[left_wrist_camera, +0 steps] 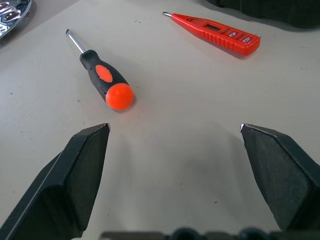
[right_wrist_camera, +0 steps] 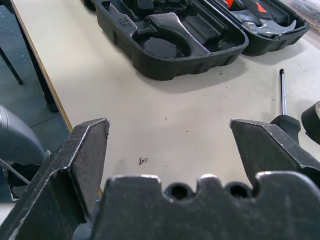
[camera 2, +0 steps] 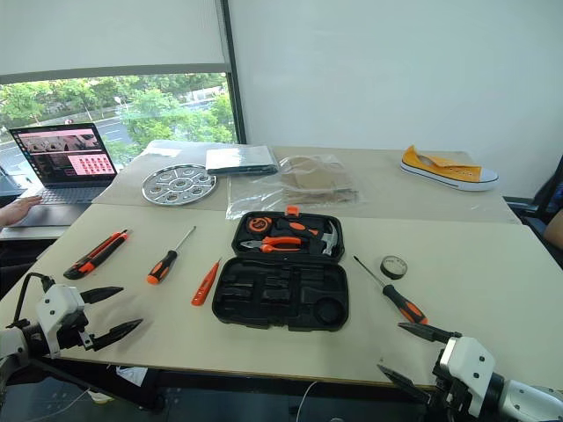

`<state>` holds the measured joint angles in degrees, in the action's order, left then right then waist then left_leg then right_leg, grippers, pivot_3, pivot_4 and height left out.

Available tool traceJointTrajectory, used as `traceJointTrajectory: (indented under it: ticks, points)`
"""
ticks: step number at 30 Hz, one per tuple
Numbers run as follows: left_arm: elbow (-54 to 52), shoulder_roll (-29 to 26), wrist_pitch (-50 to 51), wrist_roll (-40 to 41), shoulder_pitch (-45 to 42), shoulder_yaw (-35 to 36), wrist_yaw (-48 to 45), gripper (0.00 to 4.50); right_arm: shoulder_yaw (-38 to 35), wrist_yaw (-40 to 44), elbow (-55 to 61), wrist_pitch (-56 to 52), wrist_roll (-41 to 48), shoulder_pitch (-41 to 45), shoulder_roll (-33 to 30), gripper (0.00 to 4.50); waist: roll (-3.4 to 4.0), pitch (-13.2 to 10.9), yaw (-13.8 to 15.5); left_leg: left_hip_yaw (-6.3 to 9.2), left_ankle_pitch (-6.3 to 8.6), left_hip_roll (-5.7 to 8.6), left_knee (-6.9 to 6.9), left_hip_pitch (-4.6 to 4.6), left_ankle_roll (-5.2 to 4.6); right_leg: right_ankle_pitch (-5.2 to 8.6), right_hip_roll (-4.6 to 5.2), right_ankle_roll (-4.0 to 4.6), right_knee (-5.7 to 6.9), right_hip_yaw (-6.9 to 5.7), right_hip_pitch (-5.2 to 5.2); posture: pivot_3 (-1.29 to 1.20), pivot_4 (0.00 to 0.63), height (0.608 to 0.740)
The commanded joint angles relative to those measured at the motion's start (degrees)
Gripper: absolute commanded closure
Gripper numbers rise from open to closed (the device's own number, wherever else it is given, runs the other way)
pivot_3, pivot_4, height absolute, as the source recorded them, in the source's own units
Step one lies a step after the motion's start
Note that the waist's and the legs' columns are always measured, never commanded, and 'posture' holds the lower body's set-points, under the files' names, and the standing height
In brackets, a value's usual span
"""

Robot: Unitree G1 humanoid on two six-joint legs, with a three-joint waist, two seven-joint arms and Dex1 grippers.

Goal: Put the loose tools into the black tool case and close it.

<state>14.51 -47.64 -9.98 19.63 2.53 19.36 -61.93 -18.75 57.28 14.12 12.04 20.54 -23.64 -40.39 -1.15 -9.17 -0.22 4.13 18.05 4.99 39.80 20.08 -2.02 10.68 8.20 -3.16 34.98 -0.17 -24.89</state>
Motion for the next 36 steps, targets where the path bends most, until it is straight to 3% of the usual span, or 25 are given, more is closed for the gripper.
traceJointTrajectory:
  ticks: [1,4,8,12,15,22,26,30,34,36]
  points:
    - [-2.69,-0.67,5.81,4.87,1.69,3.97,0.09,0.00,0.93,-0.69,2.86,-1.44,1.75,1.60,0.33,0.01,0.00,0.00,-0.04,0.00,0.00,0.00,0.00,0.00,0.00,0.00,0.00,0.00,0.00,0.00,0.00,0.00,0.150,0.740]
    - [-2.46,0.20,17.77,10.78,7.05,12.58,6.11,0.00,6.11,-2.35,10.03,-2.89,9.51,8.40,5.41,0.01,-0.12,-0.07,-1.54,0.00,0.00,-0.09,-0.03,0.00,0.00,-0.01,-0.06,0.01,0.01,0.03,-0.08,0.00,0.150,0.740]
    - [-4.70,2.64,22.75,12.79,12.48,18.99,11.30,0.00,8.09,-5.74,13.33,-6.49,12.08,12.04,8.48,0.01,-0.12,-0.10,-1.33,0.01,0.15,-0.62,0.00,-0.09,0.27,-0.06,-0.70,0.11,-0.02,0.28,-0.11,0.00,0.150,0.740]
    - [-11.53,3.89,33.61,17.14,16.03,21.78,15.59,0.00,9.49,-7.22,14.15,-6.95,11.01,13.78,9.81,0.01,-0.23,-0.13,-0.34,-0.02,0.30,-0.71,0.02,-0.19,0.39,-0.06,-0.83,0.18,-0.02,0.28,-0.08,0.00,0.150,0.740]
    - [-17.04,2.57,42.94,21.49,13.89,21.77,19.06,0.00,9.99,-7.89,14.59,-7.56,10.61,14.20,9.90,0.01,-0.26,-0.14,0.93,-0.01,0.31,-0.71,0.08,-0.18,0.38,-0.05,-0.83,0.21,-0.03,0.26,-0.07,0.00,0.150,0.740]
    - [-18.47,-3.95,64.98,24.65,-8.19,10.53,29.50,0.00,10.84,-8.66,15.32,-10.28,10.86,16.36,8.79,0.01,-0.29,-0.15,0.77,0.05,0.19,-0.76,0.12,-0.43,0.58,-0.12,-1.04,0.37,0.03,0.28,0.24,0.00,0.150,0.740]
    - [-8.97,-4.13,68.09,17.06,-22.98,-0.72,33.12,0.00,11.34,-8.70,14.73,-11.82,10.96,18.38,8.75,0.01,-0.26,-0.17,-0.61,0.01,0.23,-0.86,-0.04,-0.87,0.69,-0.09,-1.22,0.45,0.03,0.36,0.51,0.00,0.150,0.740]
    - [0.28,-2.98,66.84,11.23,-31.37,-8.66,31.74,0.00,11.71,-8.63,14.16,-12.10,10.45,19.15,9.03,0.01,-0.26,-0.16,-1.08,0.01,0.18,-0.88,-0.04,-0.85,0.99,-0.12,-1.66,0.54,0.02,0.74,0.30,0.00,0.150,0.740]
    - [5.90,-2.05,65.63,7.54,-35.35,-12.58,29.65,0.85,10.72,-9.00,14.36,-11.81,10.39,18.48,9.16,0.00,-0.27,-0.16,-0.92,-0.01,0.19,-0.89,-0.02,-0.64,1.09,-0.13,-1.69,0.56,0.05,0.96,-0.09,0.00,0.150,0.740]
    - [7.29,-1.64,65.28,7.00,-36.23,-12.97,27.97,1.76,10.18,-8.90,14.60,-11.34,10.34,17.36,9.13,0.00,-0.27,-0.16,-0.59,-0.02,0.20,-0.89,0.00,-0.56,1.09,-0.13,-1.66,0.56,0.06,0.98,-0.17,0.00,0.150,0.740]
